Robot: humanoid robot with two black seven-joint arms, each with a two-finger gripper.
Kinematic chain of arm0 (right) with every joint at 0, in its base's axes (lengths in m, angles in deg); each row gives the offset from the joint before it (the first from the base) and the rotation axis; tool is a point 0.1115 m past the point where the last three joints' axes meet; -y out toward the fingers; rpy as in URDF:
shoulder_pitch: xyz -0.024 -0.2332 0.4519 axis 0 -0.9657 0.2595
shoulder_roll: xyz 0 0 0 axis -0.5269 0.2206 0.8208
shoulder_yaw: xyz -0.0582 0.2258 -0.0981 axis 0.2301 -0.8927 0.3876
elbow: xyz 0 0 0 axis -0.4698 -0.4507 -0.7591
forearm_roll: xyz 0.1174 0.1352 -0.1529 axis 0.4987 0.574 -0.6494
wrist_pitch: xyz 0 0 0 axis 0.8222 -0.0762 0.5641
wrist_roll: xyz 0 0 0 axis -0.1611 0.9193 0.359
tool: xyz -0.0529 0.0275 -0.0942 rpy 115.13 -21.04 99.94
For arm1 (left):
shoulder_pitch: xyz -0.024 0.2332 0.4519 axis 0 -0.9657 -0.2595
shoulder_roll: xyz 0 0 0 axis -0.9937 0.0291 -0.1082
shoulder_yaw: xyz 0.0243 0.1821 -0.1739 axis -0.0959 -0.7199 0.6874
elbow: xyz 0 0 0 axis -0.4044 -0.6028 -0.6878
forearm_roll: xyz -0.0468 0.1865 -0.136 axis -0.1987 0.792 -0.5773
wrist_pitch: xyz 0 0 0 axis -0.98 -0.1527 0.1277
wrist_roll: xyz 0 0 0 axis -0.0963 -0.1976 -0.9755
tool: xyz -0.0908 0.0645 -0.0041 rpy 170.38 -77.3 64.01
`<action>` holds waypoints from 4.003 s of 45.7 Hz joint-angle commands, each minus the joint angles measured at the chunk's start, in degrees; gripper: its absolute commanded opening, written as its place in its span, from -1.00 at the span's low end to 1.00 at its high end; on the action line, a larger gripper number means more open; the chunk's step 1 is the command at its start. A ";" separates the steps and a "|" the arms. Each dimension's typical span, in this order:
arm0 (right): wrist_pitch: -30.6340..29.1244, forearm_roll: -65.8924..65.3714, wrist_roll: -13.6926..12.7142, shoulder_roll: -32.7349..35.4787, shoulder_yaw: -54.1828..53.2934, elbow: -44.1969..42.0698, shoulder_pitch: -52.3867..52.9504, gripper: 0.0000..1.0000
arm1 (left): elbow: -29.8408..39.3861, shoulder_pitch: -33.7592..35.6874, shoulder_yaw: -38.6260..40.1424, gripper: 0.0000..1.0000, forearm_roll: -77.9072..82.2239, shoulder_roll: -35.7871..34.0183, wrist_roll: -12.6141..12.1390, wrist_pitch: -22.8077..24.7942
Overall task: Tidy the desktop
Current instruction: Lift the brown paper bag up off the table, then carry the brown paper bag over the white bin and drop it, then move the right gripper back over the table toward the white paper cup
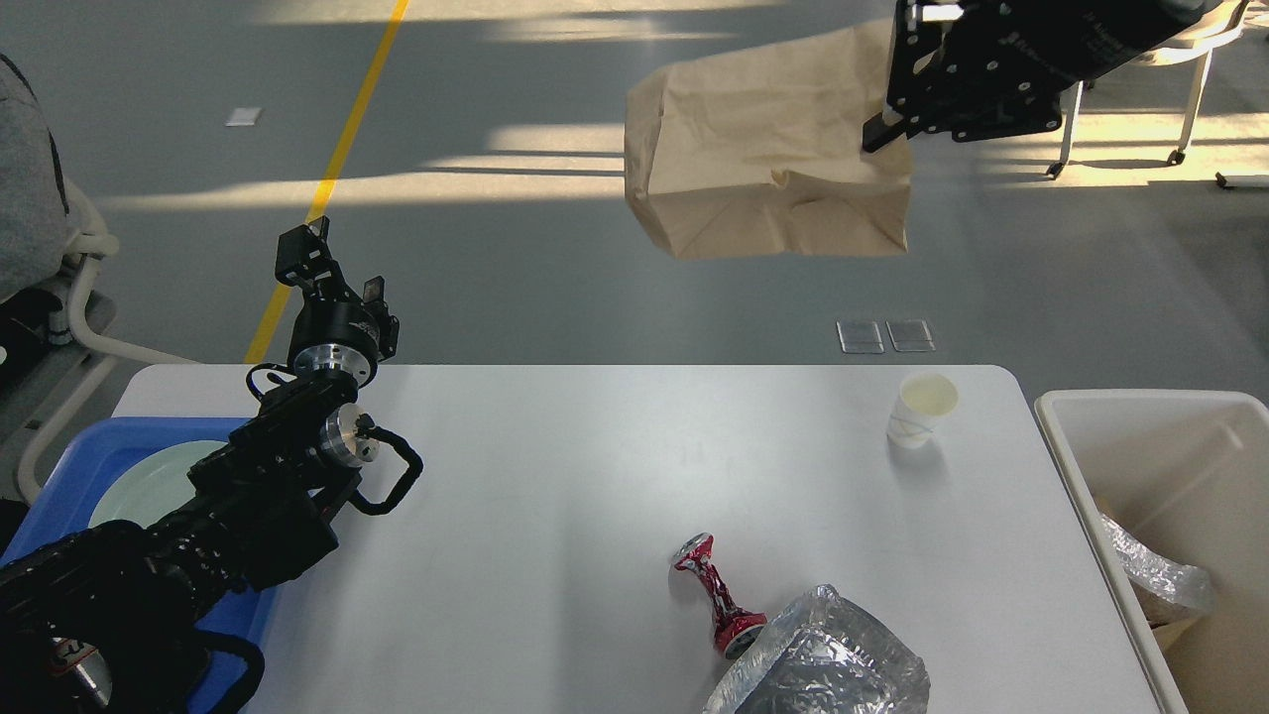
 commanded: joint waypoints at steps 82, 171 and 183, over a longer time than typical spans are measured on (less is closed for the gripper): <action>33.03 -15.42 -0.04 8.90 8.54 -30.07 -66.79 0.85 | -0.01 0.00 0.07 0.93 0.00 0.00 -0.08 0.06; 0.00 -16.91 -0.21 4.69 -18.44 -5.01 -18.25 0.94 | -0.01 0.00 0.07 0.93 0.00 0.00 -0.08 -0.03; 5.24 -20.25 -0.21 -5.95 -18.44 -18.99 -41.29 0.94 | -0.01 0.00 -0.02 0.93 0.00 0.00 -0.08 0.06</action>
